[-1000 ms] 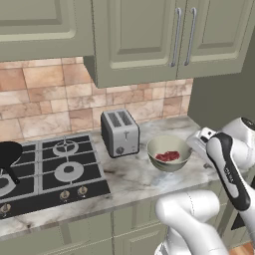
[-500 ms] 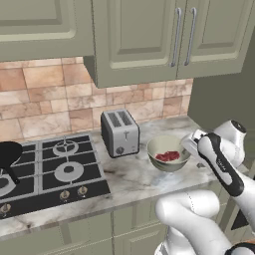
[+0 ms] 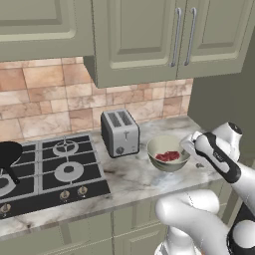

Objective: Place one of the steaks on the plate and the other in the bowl. Then place the bowl in the fridge.

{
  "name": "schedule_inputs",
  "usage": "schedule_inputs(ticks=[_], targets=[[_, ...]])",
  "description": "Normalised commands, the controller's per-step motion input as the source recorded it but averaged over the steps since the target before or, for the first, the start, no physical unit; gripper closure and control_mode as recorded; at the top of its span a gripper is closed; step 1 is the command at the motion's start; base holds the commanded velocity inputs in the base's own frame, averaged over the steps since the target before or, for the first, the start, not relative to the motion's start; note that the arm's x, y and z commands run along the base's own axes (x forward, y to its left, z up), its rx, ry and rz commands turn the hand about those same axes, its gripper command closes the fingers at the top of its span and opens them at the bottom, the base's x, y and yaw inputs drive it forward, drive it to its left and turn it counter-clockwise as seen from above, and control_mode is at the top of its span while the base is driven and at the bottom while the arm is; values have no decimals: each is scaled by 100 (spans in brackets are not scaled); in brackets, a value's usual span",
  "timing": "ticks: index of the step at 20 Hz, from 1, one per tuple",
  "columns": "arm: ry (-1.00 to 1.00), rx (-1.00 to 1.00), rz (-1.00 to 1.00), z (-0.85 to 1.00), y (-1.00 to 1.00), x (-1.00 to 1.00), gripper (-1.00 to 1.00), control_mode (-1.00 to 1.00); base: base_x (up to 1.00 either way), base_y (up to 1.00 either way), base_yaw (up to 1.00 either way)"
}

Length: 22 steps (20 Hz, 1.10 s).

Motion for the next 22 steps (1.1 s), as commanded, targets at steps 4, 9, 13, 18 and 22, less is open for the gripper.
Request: schedule_inputs(ticks=[4, 9, 13, 18, 22], targets=[[0, 0, 0, -15, -7, 16, -100, -100, 0, 0, 0], [0, -2, 0, -17, 0, 30, -100, -100, 0, 0, 0], [0, -5, 0, -22, 0, 14, -100, -100, 0, 0, 0], [0, -6, 0, -22, 0, 0, -100, -100, 0, 0, 0], [0, -8, 0, -9, 0, 0, -100, -100, 0, 0, 0]])
